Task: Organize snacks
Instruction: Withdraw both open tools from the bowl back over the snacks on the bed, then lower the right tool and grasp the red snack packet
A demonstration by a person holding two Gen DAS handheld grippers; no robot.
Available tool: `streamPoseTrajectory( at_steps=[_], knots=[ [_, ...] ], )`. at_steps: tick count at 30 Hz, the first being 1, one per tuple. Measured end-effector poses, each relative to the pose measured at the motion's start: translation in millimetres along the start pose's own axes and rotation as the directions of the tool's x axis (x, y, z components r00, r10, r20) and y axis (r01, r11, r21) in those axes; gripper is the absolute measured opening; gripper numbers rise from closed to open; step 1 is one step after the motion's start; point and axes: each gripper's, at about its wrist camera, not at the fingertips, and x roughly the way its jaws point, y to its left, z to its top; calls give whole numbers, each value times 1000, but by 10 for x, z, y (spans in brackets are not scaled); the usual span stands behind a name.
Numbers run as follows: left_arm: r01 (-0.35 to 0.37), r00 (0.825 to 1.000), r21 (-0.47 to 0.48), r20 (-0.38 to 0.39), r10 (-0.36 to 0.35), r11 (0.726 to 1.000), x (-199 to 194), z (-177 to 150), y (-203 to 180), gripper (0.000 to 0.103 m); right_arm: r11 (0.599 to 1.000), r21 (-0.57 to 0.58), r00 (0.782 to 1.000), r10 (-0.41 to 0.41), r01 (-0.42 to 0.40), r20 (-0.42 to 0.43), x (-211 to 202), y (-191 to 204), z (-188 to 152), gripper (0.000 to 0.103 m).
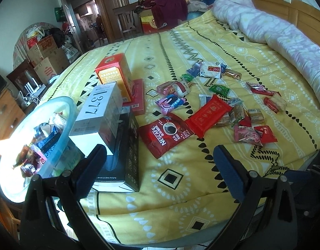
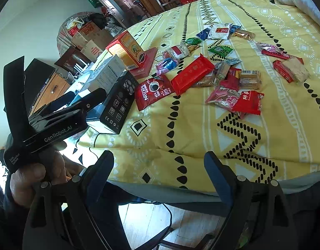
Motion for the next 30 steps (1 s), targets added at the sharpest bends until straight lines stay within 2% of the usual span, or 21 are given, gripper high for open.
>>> streamPoseTrajectory(
  at_steps=[10, 15, 19, 25, 30],
  knots=[
    [4, 1000, -6, -2, -4, 1000, 13, -6, 29, 102, 1000, -10, 1000, -3, 3, -24, 72, 45, -7, 90],
    [81, 996, -14, -30, -82, 997, 89, -95, -6, 102, 1000, -6, 999, -14, 14, -42, 122, 14, -31, 90],
    [155, 984, -3, -87, -154, 988, 216, -231, -139, 102, 1000, 2, 999, -10, 10, -36, 115, -11, -49, 90],
    [203, 970, -19, -131, -203, 979, 349, -360, -240, 102, 999, 23, 998, -32, 33, -52, 132, -153, -77, 90],
    [230, 963, -22, -141, -231, 973, 459, -416, -270, 102, 996, 47, 997, -72, 71, 0, 24, -363, 113, 90]
  ],
)
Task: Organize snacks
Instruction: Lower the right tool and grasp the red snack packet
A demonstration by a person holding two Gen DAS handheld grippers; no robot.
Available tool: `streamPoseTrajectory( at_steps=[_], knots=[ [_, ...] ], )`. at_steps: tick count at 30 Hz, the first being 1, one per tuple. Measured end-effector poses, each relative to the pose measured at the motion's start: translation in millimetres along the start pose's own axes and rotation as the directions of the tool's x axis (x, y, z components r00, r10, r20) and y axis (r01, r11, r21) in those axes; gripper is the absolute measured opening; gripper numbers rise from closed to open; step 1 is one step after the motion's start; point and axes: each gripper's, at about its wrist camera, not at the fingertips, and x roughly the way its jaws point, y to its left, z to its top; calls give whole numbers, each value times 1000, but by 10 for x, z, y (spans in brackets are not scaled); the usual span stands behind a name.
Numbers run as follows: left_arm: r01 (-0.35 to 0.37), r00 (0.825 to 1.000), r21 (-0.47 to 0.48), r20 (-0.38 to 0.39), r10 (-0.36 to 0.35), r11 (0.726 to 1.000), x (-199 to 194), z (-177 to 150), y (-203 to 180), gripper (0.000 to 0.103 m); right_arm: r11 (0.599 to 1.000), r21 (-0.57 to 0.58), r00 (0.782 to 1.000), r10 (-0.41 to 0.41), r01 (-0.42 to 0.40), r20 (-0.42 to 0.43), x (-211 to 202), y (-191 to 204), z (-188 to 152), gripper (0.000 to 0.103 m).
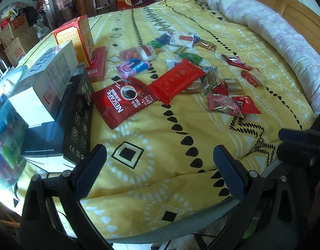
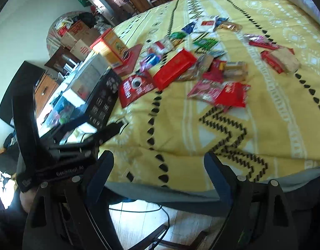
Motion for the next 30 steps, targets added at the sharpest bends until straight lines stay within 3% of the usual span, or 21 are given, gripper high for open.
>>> streamPoseTrajectory(
  at_steps=[4, 9, 15, 22, 27, 30],
  knots=[
    [36, 999, -24, -6, -36, 999, 102, -15, 48, 102, 997, -25, 995, -71, 73, 65, -62, -211, 502, 90],
    [110, 993, -54, 36, -108, 992, 124, 25, 128, 102, 985, -67, 982, -150, 158, 115, 132, -539, 1420, 90],
    [192, 981, -93, 48, -189, 977, 291, 112, 269, 102, 978, -96, 983, -185, 184, -6, 1040, -971, 2599, 90],
    [223, 974, -85, 61, -218, 971, 463, 197, 274, 102, 980, -42, 981, -196, 195, 0, 1888, -1371, 3786, 90],
    [264, 964, -72, 55, -261, 962, 517, 207, 237, 102, 978, 2, 976, -207, 208, -73, 2488, -1581, 4116, 86],
    [275, 961, -72, 46, -272, 959, 529, 198, 218, 102, 982, -91, 973, -178, 166, -146, 2726, -1352, 3861, 82]
  ],
)
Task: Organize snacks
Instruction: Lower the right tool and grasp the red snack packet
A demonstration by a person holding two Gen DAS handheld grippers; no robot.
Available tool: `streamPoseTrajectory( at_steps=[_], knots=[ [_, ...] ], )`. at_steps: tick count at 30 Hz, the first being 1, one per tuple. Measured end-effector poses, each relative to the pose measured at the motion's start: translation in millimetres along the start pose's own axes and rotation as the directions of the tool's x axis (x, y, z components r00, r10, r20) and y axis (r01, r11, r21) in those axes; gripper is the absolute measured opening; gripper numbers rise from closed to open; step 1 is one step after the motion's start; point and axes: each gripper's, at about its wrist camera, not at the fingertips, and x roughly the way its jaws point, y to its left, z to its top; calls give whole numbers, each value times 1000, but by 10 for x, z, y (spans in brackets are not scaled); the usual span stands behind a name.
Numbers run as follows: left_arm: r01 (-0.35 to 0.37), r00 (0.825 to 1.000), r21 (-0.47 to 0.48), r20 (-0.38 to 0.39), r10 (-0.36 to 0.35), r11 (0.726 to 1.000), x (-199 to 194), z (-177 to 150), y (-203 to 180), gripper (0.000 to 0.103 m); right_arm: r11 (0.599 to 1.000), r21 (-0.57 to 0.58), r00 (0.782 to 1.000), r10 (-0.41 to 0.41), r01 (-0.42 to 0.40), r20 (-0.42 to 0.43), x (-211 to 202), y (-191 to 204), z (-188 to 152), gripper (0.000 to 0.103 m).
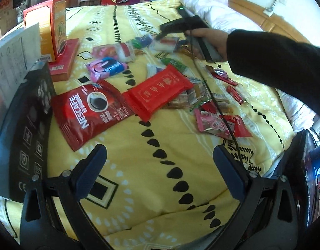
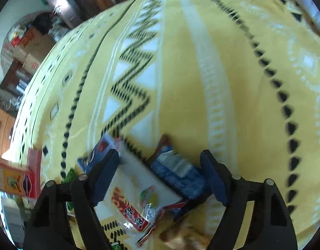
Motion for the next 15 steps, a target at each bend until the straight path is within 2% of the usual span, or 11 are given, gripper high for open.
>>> streamPoseTrajectory(
  at_steps=[2, 5, 8, 9, 11, 13, 15],
  knots=[
    [6, 1000, -13, 4, -6, 1000, -22, -1, -1, 102, 993, -114, 997, 32, -40, -67, 50, 334, -277, 82],
    [14, 1000, -19, 20, -13, 1000, -114, -3, -28, 102, 958, -279, 988, 30, -72, -152, -29, 804, -802, 80],
    [29, 998, -8, 53, -29, 1000, -250, 1, -72, 102, 937, -302, 968, 108, -175, -227, -344, 1037, -1242, 72],
    [34, 998, -5, 61, -34, 999, -287, -1, -88, 102, 935, -309, 972, 113, -175, -208, -529, 1076, -1369, 73],
    [48, 997, -5, 64, -47, 999, -329, -10, -107, 102, 934, -332, 984, 82, -130, -155, -847, 1114, -1547, 82],
    [63, 996, -7, 57, -62, 998, -341, -14, -112, 102, 932, -350, 994, 59, -90, -97, -1127, 1146, -1686, 84],
    [73, 996, -15, 53, -73, 997, -350, -23, -114, 102, 909, -415, 999, 18, -38, -50, -1337, 1261, -1838, 86]
  ],
)
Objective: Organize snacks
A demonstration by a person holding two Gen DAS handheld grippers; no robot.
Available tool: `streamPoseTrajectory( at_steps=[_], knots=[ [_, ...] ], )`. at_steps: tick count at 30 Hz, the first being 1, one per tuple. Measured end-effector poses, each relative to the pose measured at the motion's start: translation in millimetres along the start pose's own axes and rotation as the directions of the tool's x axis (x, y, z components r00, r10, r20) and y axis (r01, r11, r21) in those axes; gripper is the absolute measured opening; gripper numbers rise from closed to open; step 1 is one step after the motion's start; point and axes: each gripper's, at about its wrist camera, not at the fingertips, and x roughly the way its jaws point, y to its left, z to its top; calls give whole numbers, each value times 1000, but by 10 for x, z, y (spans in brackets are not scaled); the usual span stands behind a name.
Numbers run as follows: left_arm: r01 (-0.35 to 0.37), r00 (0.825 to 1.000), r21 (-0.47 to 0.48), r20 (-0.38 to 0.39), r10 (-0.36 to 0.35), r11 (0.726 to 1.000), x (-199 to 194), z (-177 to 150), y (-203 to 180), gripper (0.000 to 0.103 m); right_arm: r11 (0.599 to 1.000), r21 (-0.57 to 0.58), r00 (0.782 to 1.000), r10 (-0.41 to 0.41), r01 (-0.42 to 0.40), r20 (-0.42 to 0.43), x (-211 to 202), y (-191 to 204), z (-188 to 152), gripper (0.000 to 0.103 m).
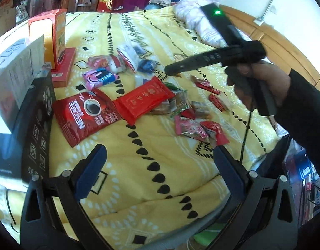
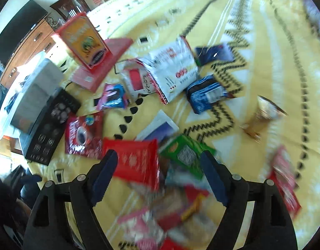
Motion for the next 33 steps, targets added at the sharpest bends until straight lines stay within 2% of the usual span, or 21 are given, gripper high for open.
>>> streamPoseTrajectory(
  at_steps=[2, 4, 5, 7, 8, 9, 10, 12, 17, 19, 20, 21, 22, 24, 26, 29, 31, 33],
  knots=[
    [9, 1000, -6, -5, -9, 1000, -1, -14, 5, 102, 987, -154, 999, -53, 51, -9, -55, 265, -13, 86],
    [15, 1000, -6, -13, -15, 1000, 6, -29, 8, 102, 948, -312, 995, -86, 64, -56, 59, 518, 4, 86],
    [19, 1000, -4, -17, -19, 1000, 7, -36, 7, 102, 917, -393, 991, -106, 67, -77, 123, 639, -11, 86],
    [24, 999, 4, -26, -24, 1000, 17, -53, 13, 102, 812, -579, 978, -174, 76, -116, 326, 882, -45, 86],
    [25, 999, 7, -32, -25, 1000, 29, -56, 15, 102, 746, -661, 970, -213, 84, -117, 439, 999, -67, 86],
    [26, 999, 8, -36, -26, 1000, 32, -60, 21, 102, 701, -708, 965, -232, 79, -121, 554, 1064, -119, 87],
    [25, 999, 8, -39, -25, 1000, 37, -62, 29, 102, 679, -731, 959, -246, 70, -137, 659, 1085, -118, 87],
    [27, 999, 7, -45, -27, 1000, 38, -72, 45, 102, 660, -747, 947, -281, 75, -153, 839, 1076, -56, 87],
    [33, 997, -22, -63, -35, 999, 63, -104, 96, 102, 714, -700, 938, -233, -15, -258, 1052, 931, -54, 88],
    [31, 997, -35, -68, -33, 999, 74, -103, 107, 102, 728, -686, 946, -224, 4, -232, 1035, 915, -131, 86],
    [26, 997, -41, -71, -29, 999, 80, -103, 110, 102, 751, -660, 954, -205, 10, -219, 971, 891, -143, 81],
    [24, 997, -46, -73, -28, 999, 76, -103, 114, 102, 783, -623, 961, -178, 8, -212, 889, 847, -141, 70],
    [24, 997, -50, -74, -27, 998, 74, -103, 115, 102, 818, -574, 968, -139, -5, -207, 796, 791, -132, 68],
    [19, 997, -52, -80, -24, 998, 80, -110, 100, 102, 875, -484, 983, -84, -5, -161, 555, 664, -149, 65],
    [10, 996, -49, -92, -15, 999, 98, -117, 77, 102, 914, -405, 994, -55, 10, -99, 283, 544, -199, 64],
    [6, 994, -40, -109, -10, 999, 152, -130, -4, 102, 980, -196, 999, -28, 34, 35, -220, 258, -352, 62],
    [7, 992, -19, -127, -10, 1000, 211, -144, -91, 102, 998, -52, 992, -34, 41, 119, -488, 111, -536, 61],
    [16, 990, 7, -140, -15, 1000, 270, -158, -206, 102, 994, 106, 982, -58, 39, 178, -766, -35, -759, 61]
  ],
)
